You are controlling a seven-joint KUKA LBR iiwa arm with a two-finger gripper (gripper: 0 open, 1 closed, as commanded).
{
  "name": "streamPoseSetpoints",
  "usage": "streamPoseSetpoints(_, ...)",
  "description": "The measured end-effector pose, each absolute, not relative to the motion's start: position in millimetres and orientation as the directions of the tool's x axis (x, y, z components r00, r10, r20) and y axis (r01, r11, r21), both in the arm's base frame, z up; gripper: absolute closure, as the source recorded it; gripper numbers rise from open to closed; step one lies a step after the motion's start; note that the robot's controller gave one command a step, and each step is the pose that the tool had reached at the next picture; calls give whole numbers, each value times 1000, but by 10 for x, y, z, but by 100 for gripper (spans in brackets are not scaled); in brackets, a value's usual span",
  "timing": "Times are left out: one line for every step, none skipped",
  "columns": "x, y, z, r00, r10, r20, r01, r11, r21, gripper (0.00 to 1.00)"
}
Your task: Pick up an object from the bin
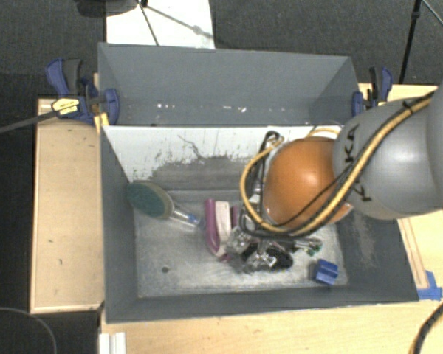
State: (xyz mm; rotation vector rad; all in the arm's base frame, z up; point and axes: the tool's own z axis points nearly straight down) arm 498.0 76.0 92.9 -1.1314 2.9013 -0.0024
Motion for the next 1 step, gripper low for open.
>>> streamPoseSetpoints(5087,480,2399,-480,-878,-5,-877,480,-6,100)
